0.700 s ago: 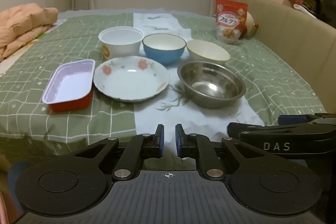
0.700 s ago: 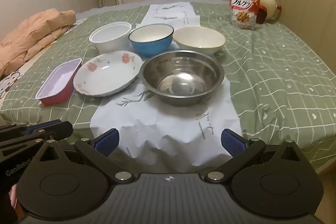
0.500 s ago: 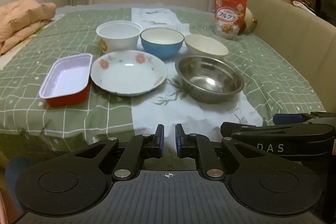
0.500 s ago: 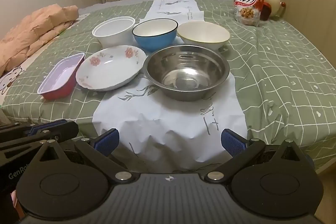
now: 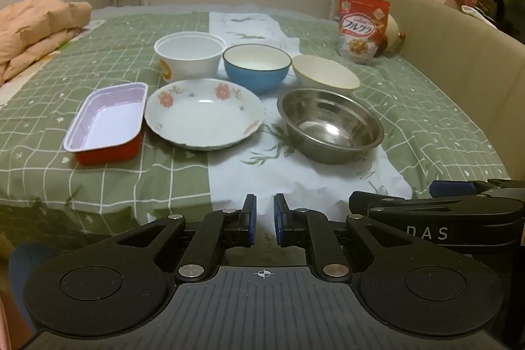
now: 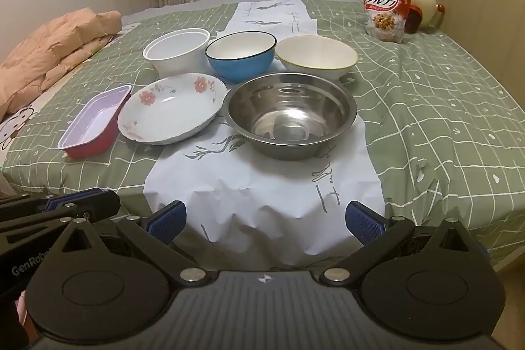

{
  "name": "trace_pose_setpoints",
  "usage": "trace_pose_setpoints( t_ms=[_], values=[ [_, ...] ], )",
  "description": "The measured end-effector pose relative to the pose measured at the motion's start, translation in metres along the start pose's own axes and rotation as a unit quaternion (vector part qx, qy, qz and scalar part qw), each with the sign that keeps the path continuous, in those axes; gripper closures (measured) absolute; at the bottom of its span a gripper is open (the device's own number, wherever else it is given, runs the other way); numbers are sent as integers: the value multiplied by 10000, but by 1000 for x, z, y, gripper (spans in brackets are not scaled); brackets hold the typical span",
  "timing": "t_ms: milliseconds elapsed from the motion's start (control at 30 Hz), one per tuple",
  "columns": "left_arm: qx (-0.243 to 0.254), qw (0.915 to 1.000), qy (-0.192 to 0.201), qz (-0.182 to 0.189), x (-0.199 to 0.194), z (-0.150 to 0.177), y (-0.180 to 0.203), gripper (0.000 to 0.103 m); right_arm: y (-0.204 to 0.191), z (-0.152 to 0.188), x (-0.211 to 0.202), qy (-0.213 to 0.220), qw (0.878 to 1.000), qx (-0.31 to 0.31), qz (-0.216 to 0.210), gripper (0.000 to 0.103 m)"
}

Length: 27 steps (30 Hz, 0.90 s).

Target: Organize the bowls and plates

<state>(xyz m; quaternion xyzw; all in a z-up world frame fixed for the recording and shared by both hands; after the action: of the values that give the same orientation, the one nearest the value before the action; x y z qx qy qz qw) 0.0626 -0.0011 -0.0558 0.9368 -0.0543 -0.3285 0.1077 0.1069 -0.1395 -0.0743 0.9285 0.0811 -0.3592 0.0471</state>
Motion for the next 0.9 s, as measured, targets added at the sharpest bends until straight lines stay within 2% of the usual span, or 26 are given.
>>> trace_pose_setpoints(
  t_ms=[900],
  values=[
    [-31, 10000, -15, -3, 1, 0, 1, 89, -2, -1, -1, 2, 10000, 25, -34, 0]
  ],
)
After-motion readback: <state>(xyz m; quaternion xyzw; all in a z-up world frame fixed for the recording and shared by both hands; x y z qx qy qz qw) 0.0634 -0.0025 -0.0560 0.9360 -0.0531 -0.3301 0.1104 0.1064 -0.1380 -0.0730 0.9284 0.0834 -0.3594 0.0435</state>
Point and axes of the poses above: each gripper's, at about its wrist camera, not at the fingertips, and x roughly the way its jaws point, y to its right, z to its underside, the point moved 8 cm from there along x, roughly the way its jaws point, and after that the axes turned 10 degrees about z, right-handed, at the moved point
